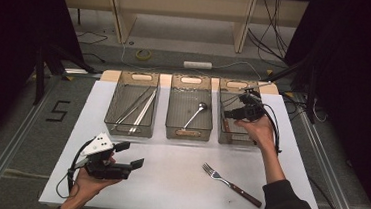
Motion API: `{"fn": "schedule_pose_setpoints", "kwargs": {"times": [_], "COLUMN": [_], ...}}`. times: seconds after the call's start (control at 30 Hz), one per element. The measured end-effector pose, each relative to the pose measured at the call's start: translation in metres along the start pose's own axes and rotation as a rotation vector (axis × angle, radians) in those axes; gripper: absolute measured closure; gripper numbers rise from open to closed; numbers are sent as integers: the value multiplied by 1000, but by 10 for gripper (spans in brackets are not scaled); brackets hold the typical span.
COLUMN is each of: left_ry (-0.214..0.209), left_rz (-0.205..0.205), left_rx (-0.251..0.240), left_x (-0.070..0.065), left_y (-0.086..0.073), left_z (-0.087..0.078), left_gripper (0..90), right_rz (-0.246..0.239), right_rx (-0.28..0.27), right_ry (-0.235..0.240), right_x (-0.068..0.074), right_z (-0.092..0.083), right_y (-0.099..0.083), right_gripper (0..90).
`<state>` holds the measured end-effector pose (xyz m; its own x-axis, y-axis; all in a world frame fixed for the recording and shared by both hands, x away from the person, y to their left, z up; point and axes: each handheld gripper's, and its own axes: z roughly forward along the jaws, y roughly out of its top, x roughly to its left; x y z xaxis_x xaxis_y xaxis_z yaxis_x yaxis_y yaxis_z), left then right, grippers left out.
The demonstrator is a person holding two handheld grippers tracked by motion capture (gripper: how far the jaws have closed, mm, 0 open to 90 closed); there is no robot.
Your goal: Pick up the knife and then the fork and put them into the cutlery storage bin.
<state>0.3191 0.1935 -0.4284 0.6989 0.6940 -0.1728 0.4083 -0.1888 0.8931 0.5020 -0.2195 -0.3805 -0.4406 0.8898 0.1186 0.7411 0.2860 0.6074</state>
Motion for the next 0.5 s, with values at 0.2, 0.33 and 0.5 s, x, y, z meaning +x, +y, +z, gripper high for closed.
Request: {"fn": "schedule_pose_setpoints", "kwargs": {"times": [0.2,0.33,0.5], "left_ry": [-1,1,1], "left_rz": [-3,-3,-2], "left_rx": [1,1,2], "left_x": [-1,0,-1], "left_y": [0,0,0], "left_z": [0,1,1], "left_gripper": [202,202,202], "right_rz": [-85,-125,-169], "right_rx": [-30,-30,-28], "right_ry": [39,73,99], "right_x": [15,24,33], "right_z": [-22,-36,-50], "right_y": [-13,-25,-42], "right_gripper": [380,362,352]}}
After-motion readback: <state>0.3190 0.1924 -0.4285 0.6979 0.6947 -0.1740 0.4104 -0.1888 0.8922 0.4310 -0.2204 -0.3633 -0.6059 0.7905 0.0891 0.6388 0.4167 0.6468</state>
